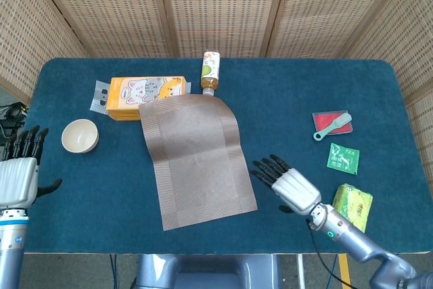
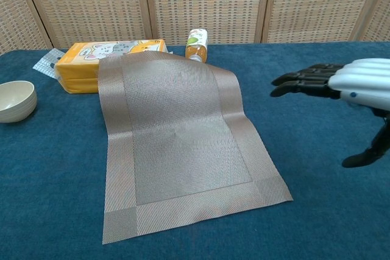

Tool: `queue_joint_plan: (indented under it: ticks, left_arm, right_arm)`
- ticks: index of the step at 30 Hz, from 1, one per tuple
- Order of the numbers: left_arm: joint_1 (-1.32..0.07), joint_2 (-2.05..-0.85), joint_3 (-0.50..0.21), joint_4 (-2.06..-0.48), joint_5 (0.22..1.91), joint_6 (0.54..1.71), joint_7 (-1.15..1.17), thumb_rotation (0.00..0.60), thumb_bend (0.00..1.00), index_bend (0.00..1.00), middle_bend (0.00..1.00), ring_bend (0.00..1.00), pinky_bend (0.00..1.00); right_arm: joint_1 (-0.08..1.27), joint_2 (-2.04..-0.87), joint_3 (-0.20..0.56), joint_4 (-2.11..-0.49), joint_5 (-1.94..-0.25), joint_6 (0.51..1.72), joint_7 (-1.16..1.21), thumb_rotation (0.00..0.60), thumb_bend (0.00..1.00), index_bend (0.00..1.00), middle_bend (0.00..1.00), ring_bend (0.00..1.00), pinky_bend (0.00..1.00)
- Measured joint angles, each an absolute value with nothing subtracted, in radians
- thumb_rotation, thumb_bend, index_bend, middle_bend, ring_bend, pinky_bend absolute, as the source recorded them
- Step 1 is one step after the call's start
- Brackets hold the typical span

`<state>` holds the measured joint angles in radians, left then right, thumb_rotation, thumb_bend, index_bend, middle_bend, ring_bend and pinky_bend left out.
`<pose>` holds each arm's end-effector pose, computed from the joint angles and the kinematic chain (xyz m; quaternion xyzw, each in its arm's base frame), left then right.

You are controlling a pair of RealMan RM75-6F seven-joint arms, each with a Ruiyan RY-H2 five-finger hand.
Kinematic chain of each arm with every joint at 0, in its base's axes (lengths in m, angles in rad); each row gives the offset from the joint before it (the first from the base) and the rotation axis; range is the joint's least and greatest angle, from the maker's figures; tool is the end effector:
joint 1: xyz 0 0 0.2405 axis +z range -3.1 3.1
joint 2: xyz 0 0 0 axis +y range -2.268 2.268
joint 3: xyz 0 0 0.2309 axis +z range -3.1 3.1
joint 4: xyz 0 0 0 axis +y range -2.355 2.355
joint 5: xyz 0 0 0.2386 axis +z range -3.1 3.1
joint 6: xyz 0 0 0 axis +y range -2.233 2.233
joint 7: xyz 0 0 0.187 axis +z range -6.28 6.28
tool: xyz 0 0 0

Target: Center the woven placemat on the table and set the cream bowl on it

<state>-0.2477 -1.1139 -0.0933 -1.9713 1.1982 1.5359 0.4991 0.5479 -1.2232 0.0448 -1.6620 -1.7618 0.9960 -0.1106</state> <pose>-0.2245 0.2598 0.1170 -0.5770 -0.3674 -0.3376 0.6466 -0.1442 -0.2860 -0.0107 0.8397 -0.2459 0.3692 0.3133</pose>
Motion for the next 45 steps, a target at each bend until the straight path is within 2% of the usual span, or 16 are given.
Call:
queue_joint_plan:
  ticks: [13, 39, 45]
  left_arm:
    - [-0.239, -1.107, -0.100, -1.952, 1.215, 1.517, 0.475, 0.600, 0.00, 0.00, 0.00, 0.00, 0.00]
    - [-0.243, -1.099, -0.113, -1.945, 1.202, 1.459, 0.452, 0.600, 0.00, 0.00, 0.00, 0.00, 0.00]
    - [-0.246, -1.098, -0.118, -1.938, 1.201, 1.447, 0.429, 0.600, 0.00, 0.00, 0.00, 0.00, 0.00]
  right_arm:
    - [0.659, -1.427, -0.007, -1.458, -1.865, 0.927, -0.174, 0.600, 0.00, 0.13, 0.00, 0.00, 0.00]
    - [0.707, -1.547, -0.031, -1.376, -1.758, 0.870, -0.277, 0.600, 0.00, 0.14, 0.00, 0.00, 0.00]
    - [0.718, -1.573, -0.017, -1.352, -1.745, 0.875, -0.295, 0.600, 0.10, 0.14, 0.00, 0.00, 0.00]
